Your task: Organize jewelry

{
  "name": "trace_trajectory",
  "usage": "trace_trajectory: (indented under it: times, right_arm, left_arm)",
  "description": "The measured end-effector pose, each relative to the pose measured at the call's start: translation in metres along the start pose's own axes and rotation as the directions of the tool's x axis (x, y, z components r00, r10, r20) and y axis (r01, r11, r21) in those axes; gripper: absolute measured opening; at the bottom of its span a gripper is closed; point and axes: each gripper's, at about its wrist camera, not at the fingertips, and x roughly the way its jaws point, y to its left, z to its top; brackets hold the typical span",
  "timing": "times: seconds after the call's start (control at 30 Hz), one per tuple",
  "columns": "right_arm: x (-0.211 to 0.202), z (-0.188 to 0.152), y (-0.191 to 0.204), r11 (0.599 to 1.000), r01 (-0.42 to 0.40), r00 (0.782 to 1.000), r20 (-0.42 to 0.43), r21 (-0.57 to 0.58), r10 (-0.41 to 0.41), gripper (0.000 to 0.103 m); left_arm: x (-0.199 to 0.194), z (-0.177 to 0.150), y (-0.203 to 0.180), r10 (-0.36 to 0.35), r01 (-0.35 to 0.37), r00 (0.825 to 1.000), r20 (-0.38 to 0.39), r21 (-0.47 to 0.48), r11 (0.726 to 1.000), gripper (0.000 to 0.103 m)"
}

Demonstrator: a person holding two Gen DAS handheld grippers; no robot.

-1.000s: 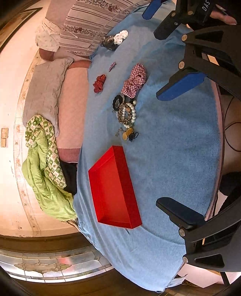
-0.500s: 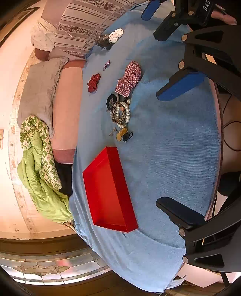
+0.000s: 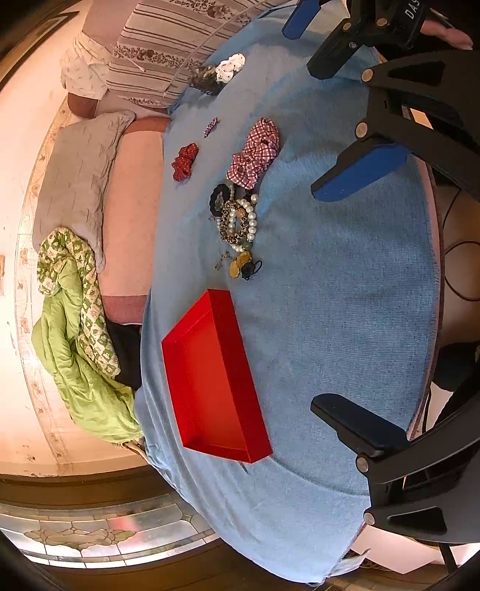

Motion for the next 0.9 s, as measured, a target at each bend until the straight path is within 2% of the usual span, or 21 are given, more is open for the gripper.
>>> trace_trajectory:
  times: [0.67, 0.9]
  right_arm:
    - [0.007, 0.002, -0.003, 0.999, -0.025, 1.000, -0.012, 0.024, 0.025, 0.099]
    - [0.021, 0.005, -0.005, 0.999, -0.037, 0.999, -0.038, 0.027, 0.038, 0.099]
  left_arm:
    - [0.002, -0.003, 0.007, 0.016, -0.017, 0.999, -0.032, -0.009, 1.000, 0.103]
    - [0.008, 0.000, 0.013, -0.006, 0.004, 0.998, -0.057, -0.023, 1.000, 0.103]
